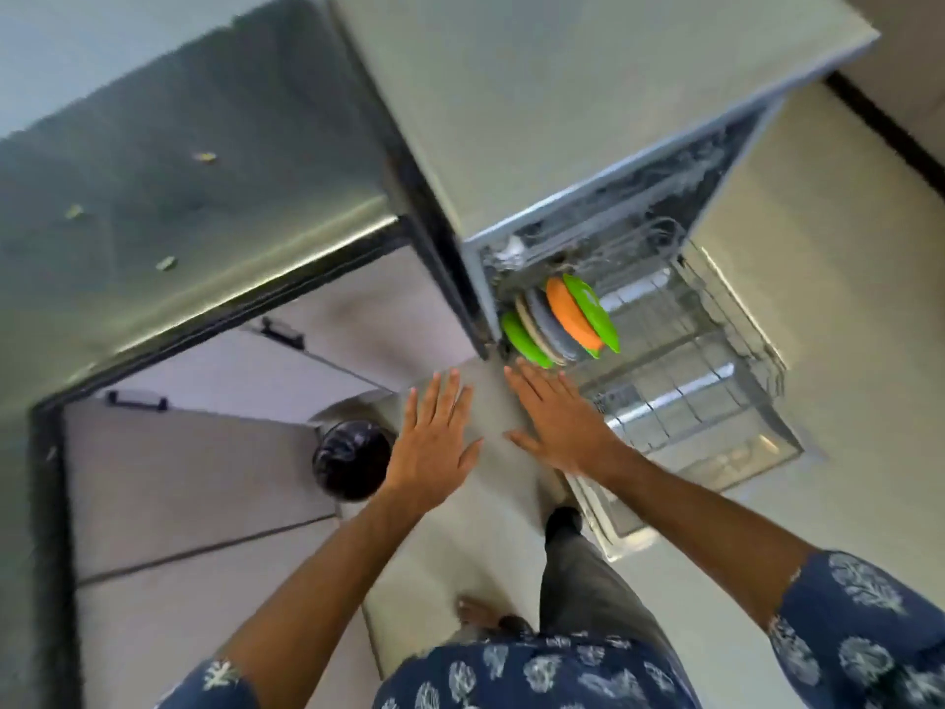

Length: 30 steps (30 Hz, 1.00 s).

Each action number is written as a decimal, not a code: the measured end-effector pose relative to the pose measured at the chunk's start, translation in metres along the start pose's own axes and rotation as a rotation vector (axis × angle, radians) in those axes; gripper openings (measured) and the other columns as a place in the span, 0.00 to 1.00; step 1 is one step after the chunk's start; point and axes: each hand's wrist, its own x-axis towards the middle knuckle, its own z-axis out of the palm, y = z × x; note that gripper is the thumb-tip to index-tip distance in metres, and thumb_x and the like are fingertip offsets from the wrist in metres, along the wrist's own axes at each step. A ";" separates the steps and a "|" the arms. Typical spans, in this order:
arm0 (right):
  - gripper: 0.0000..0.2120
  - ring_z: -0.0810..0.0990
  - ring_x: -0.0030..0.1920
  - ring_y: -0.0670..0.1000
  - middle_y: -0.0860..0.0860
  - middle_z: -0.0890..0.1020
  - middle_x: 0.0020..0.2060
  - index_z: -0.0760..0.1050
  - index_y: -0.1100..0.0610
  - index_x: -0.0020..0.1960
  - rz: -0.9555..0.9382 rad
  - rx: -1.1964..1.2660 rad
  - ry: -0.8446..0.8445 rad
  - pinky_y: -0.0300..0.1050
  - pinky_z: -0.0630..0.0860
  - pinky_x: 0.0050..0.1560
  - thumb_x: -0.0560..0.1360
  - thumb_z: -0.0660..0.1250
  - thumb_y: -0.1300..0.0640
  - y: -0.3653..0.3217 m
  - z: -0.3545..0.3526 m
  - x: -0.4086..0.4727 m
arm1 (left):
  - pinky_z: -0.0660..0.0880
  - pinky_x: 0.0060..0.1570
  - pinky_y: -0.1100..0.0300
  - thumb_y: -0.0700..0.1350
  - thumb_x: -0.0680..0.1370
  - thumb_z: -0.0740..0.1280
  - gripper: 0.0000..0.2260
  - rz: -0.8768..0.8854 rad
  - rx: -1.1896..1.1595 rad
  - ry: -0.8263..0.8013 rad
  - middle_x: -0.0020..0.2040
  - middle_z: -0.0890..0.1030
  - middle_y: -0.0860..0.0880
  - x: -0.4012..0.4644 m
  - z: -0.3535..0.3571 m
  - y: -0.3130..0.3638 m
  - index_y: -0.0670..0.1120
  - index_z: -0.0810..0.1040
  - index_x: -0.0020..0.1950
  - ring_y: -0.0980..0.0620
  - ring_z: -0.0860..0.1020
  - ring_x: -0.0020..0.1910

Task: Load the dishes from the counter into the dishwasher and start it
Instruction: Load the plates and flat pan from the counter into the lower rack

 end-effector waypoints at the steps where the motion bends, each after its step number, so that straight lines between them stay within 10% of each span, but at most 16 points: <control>1: 0.40 0.46 0.80 0.55 0.53 0.46 0.81 0.44 0.54 0.81 -0.053 -0.030 -0.010 0.61 0.49 0.77 0.79 0.59 0.39 -0.027 -0.002 0.006 | 0.54 0.76 0.37 0.60 0.81 0.53 0.33 -0.064 -0.019 0.033 0.82 0.52 0.41 -0.029 0.000 -0.015 0.43 0.54 0.81 0.39 0.50 0.80; 19: 0.33 0.61 0.76 0.60 0.58 0.61 0.77 0.59 0.58 0.78 -1.053 -0.272 -0.097 0.61 0.61 0.74 0.79 0.65 0.47 -0.514 0.050 0.112 | 0.54 0.77 0.39 0.58 0.81 0.52 0.31 -1.100 -0.238 0.293 0.82 0.54 0.43 -0.433 0.022 -0.242 0.44 0.58 0.80 0.41 0.51 0.81; 30: 0.31 0.68 0.71 0.60 0.59 0.67 0.71 0.59 0.57 0.77 -0.994 -0.208 -0.410 0.55 0.64 0.72 0.78 0.66 0.53 -0.688 0.113 0.219 | 0.47 0.78 0.41 0.64 0.83 0.44 0.32 -1.226 -0.416 0.160 0.83 0.45 0.49 -0.467 0.097 -0.292 0.49 0.47 0.82 0.49 0.40 0.81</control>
